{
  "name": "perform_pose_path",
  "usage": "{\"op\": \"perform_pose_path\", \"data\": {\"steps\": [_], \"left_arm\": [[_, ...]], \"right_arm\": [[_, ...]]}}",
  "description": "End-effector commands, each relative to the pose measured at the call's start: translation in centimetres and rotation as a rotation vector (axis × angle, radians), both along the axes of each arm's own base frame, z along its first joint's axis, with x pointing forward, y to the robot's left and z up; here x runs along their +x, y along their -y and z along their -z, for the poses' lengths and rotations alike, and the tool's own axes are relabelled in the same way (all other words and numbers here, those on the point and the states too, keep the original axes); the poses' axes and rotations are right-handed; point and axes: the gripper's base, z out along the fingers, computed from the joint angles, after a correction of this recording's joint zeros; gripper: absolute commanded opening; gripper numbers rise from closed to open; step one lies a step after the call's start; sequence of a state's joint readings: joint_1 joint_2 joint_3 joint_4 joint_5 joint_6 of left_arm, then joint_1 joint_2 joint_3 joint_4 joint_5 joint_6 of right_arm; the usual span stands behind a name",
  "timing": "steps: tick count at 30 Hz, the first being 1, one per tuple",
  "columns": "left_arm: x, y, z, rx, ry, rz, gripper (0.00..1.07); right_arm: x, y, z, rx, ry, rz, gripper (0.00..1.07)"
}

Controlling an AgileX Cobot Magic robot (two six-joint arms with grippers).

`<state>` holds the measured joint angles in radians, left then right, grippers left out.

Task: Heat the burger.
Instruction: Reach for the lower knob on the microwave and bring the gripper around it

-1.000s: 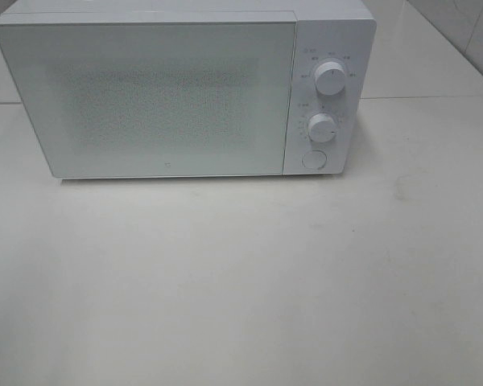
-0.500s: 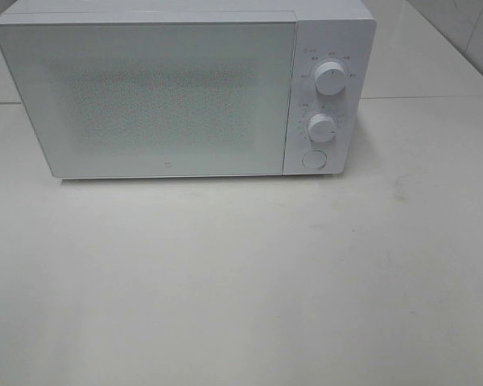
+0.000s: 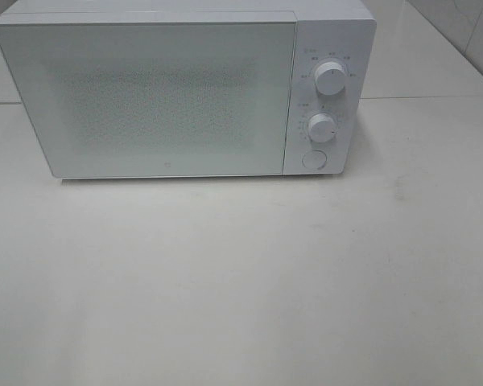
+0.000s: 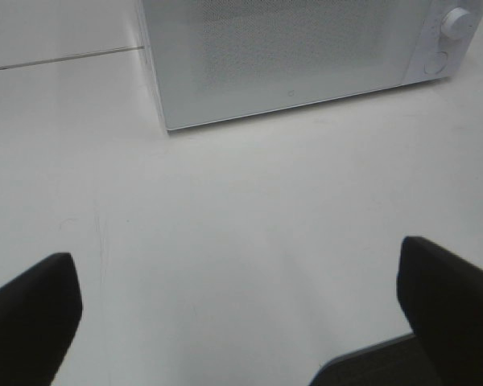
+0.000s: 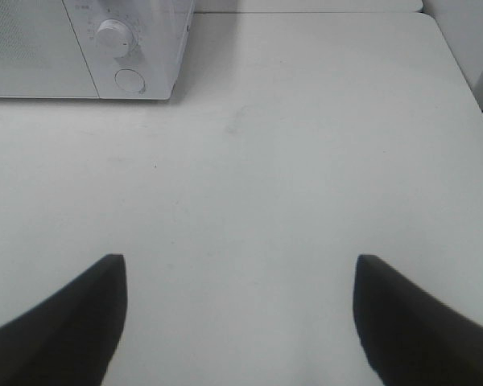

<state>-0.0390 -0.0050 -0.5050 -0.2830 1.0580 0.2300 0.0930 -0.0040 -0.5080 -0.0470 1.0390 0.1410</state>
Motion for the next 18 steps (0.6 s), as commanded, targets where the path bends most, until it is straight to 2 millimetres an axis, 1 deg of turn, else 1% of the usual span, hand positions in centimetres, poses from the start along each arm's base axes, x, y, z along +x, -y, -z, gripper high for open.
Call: {"op": "perform_pose_path", "data": {"steps": [1,18], "left_arm": [[-0.33,0.05,-0.01,-0.021,0.031,-0.004,1.02],[-0.32,0.04,-0.01,-0.02,0.03,-0.005,1.02]], "right_arm": [[-0.25,-0.01,0.05,-0.001,0.016,0.003,0.75],[-0.25,-0.01,0.05,-0.001,0.016,0.003,0.75]]}}
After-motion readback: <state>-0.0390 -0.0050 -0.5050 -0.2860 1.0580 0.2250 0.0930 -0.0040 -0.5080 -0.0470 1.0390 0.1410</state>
